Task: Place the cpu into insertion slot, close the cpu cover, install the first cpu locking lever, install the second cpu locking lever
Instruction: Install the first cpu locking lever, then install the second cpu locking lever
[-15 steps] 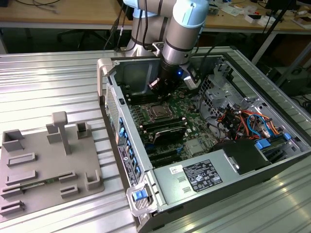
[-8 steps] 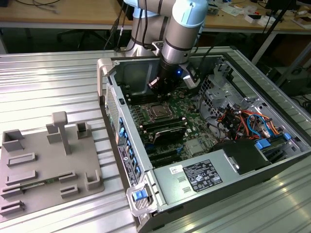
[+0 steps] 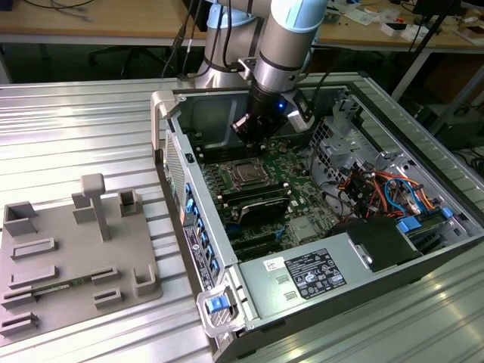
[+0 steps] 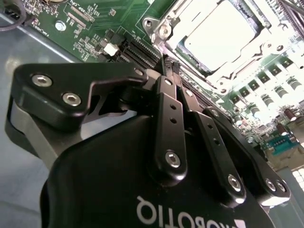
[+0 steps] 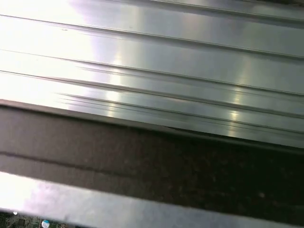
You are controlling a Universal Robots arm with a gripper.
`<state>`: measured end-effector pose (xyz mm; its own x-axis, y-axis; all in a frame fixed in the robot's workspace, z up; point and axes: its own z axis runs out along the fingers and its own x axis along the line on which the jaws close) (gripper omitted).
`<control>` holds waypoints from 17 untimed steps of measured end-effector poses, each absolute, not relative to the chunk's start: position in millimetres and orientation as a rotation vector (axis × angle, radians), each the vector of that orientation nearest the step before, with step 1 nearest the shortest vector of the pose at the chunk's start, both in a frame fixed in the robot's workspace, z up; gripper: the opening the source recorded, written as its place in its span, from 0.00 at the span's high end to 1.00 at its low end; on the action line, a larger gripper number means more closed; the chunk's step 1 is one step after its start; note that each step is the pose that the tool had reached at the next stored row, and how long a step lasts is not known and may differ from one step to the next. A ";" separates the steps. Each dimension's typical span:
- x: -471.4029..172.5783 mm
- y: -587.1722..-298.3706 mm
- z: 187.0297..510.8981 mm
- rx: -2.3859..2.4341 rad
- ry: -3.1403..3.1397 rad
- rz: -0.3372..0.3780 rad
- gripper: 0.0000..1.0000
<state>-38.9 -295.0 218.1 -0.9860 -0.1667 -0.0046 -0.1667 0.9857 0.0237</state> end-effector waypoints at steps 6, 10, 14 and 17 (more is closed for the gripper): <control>-38.9 -298.9 218.2 -0.262 3.128 0.039 0.89; -38.9 -299.1 218.3 -0.262 3.128 0.039 0.89; -38.9 -299.2 218.2 -0.262 3.128 0.039 0.89; -38.9 -299.2 218.3 -0.262 3.128 0.039 0.89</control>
